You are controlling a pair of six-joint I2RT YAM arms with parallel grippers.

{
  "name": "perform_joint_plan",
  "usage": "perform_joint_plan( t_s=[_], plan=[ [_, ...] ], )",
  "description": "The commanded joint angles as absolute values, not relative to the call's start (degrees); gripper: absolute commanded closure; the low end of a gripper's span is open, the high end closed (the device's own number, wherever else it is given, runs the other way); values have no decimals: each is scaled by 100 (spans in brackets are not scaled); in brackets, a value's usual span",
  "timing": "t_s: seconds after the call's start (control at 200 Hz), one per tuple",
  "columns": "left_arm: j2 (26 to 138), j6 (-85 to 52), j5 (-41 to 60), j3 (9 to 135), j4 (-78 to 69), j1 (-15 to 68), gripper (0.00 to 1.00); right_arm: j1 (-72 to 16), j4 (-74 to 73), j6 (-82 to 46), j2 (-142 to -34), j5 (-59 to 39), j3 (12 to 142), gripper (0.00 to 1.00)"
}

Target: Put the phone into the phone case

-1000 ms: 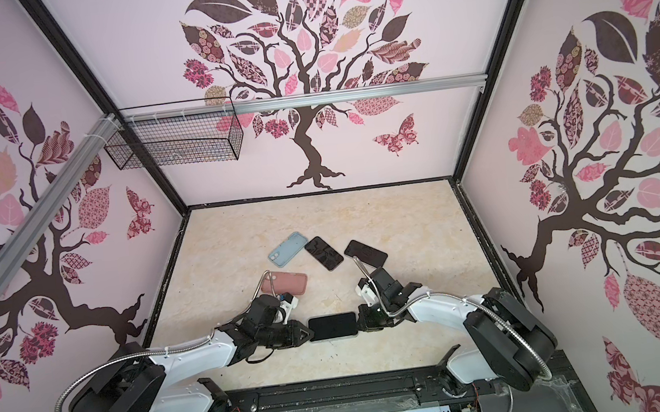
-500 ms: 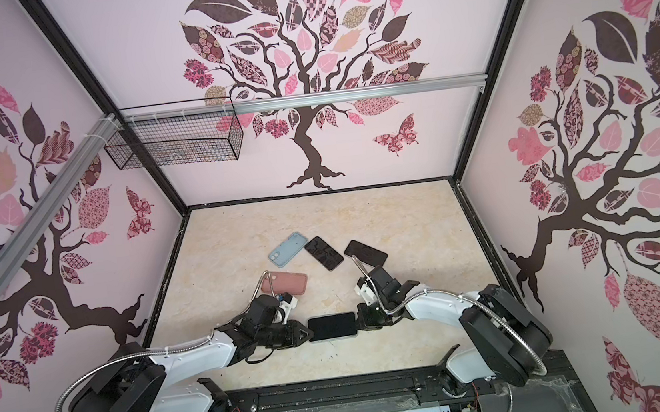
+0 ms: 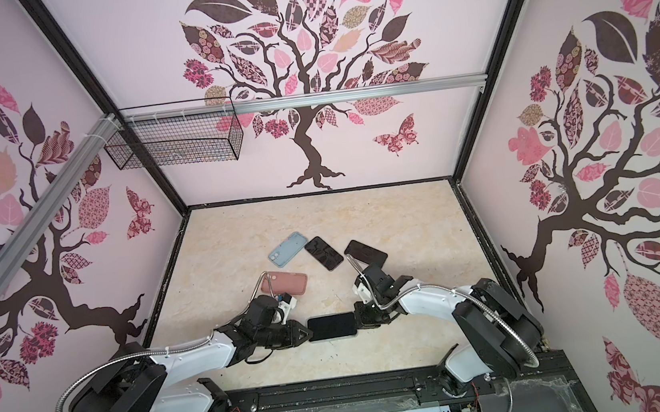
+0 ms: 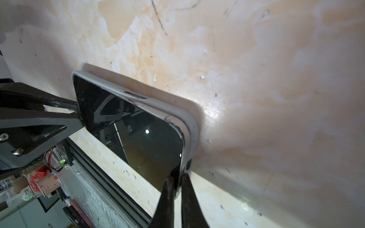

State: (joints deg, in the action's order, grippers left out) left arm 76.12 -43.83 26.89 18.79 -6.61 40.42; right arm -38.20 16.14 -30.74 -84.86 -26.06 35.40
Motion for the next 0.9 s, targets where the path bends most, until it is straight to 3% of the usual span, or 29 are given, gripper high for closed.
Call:
perform_joint_plan(
  t_s=[0.0,0.25,0.895],
  plan=[
    [7898,-4317,2637,1637,-809,4179,74,-4709,598,-2952,-10040,-1774,2965,96],
    [7888,-4375,2551,1596,-815,4175,74,-4832,729,-3081,-10131,-1193,3017,97],
    [7944,-4510,2427,1450,-1096,4175,75,-5178,386,-3318,-10801,-1048,3118,97]
  ],
)
